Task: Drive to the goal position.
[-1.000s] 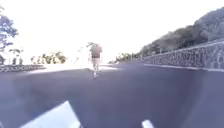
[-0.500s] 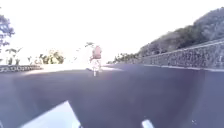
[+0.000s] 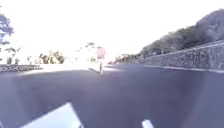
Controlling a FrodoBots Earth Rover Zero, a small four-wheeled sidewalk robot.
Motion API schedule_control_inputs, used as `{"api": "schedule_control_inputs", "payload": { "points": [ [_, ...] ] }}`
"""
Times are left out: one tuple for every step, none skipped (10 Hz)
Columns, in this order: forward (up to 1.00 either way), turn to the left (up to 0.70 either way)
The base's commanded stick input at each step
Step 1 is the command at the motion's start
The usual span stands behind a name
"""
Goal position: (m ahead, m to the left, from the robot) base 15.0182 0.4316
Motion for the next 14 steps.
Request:
{"api": "schedule_control_inputs", "payload": {
  "points": [
    [0.7,-0.07],
    [0.7,-0.03],
    [0.7,0.0],
    [0.7,0.0],
    [0.7,0.0],
    [0.7,0.0],
    [0.7,0.0],
    [0.7,0.0],
    [0.7,0.0],
    [0.7,0.0],
    [0.7,-0.35],
    [0.7,-0.35],
    [0.7,-0.35],
    [0.7,0.0]
  ]
}}
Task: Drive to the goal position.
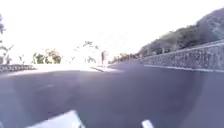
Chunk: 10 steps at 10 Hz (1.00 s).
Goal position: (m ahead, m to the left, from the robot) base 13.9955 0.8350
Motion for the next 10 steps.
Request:
{"api": "schedule_control_inputs", "payload": {
  "points": [
    [0.7,0.0],
    [0.7,-0.27],
    [0.7,-0.3],
    [0.7,-0.33],
    [0.7,-0.35],
    [0.7,-0.35],
    [0.7,-0.35],
    [0.7,-0.35],
    [0.7,-0.35],
    [0.7,-0.35]
  ]
}}
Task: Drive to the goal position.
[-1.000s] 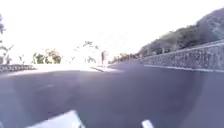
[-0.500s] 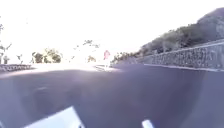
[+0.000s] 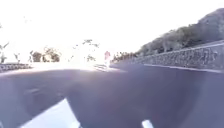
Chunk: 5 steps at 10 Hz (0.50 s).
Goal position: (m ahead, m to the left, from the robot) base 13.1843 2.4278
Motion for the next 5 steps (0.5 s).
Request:
{"api": "schedule_control_inputs", "payload": {
  "points": [
    [0.7,-0.35],
    [0.7,-0.35],
    [0.7,-0.35],
    [0.7,-0.35],
    [0.7,-0.34]
  ]
}}
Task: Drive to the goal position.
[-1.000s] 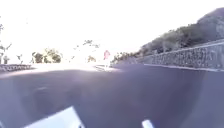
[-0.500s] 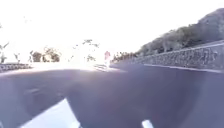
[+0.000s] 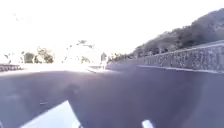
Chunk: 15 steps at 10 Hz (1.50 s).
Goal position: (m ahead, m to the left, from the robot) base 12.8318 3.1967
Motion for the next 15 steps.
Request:
{"api": "schedule_control_inputs", "payload": {
  "points": [
    [0.7,-0.2],
    [0.7,-0.07],
    [0.7,0.0],
    [0.7,0.0],
    [0.7,0.0],
    [0.7,0.0],
    [0.7,0.0],
    [0.7,0.0],
    [0.7,0.0],
    [0.7,0.0],
    [0.7,0.0],
    [0.7,0.0],
    [0.7,0.0],
    [0.7,0.0],
    [0.7,0.0]
  ]
}}
